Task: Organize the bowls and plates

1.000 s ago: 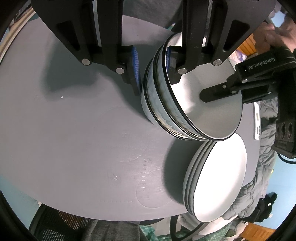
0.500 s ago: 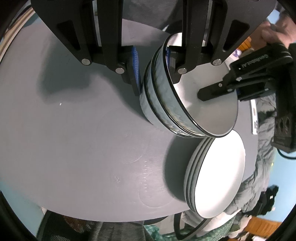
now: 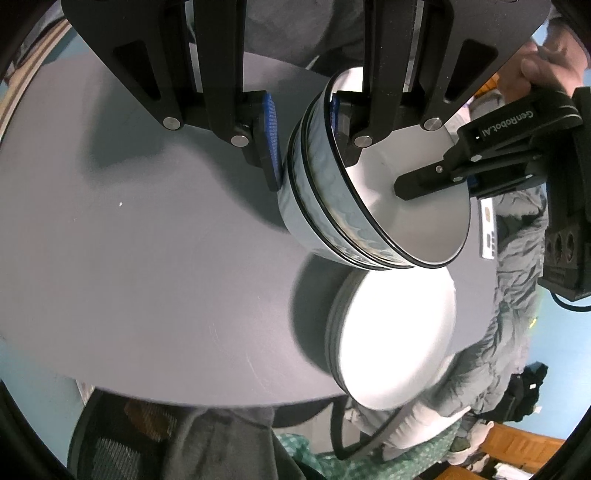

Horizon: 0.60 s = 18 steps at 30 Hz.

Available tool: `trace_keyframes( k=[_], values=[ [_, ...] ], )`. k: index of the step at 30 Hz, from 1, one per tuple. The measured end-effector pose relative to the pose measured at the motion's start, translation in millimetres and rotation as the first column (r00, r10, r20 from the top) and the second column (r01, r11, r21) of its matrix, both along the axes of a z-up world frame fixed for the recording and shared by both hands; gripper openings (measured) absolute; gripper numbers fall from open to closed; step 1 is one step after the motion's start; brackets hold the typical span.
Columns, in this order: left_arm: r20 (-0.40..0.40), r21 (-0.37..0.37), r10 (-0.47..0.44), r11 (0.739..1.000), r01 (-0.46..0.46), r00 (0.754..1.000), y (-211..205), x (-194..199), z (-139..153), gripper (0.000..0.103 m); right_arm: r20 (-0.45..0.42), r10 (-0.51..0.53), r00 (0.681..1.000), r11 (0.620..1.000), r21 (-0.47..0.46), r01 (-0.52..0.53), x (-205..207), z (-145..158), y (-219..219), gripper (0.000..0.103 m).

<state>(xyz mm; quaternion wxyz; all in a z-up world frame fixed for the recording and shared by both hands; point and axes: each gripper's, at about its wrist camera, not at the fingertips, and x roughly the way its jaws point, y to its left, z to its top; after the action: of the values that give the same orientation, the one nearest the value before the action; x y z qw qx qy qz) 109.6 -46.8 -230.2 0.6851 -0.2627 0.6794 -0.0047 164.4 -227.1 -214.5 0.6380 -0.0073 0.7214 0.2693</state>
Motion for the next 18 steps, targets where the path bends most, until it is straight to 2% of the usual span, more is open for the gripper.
trace_keyframes(
  k=[6, 11, 15, 18],
  values=[
    [0.040, 0.021, 0.023, 0.999, -0.024, 0.999, 19.5, 7.3, 21.7, 0.020, 0.043, 0.016, 0.999, 1.000, 0.024, -0.017, 7.7, 23.2, 12.7, 0.022],
    [0.051, 0.051, 0.048, 0.997, -0.051, 0.998, 42.9, 18.1, 28.6, 0.020, 0.075, 0.047, 0.996, 0.998, 0.039, -0.050, 18.9, 28.9, 37.5, 0.022],
    [0.052, 0.089, 0.061, 0.994, -0.065, 0.997, 62.1, 25.7, 27.2, 0.020, 0.080, 0.070, 0.994, 0.996, 0.056, -0.074, 32.0, 25.7, 61.1, 0.022],
    [0.042, 0.102, 0.079, 0.991, -0.082, 0.996, 75.7, 31.4, 14.4, 0.020, 0.088, 0.091, 0.992, 0.994, 0.060, -0.096, 42.5, 21.3, 79.6, 0.022]
  ],
)
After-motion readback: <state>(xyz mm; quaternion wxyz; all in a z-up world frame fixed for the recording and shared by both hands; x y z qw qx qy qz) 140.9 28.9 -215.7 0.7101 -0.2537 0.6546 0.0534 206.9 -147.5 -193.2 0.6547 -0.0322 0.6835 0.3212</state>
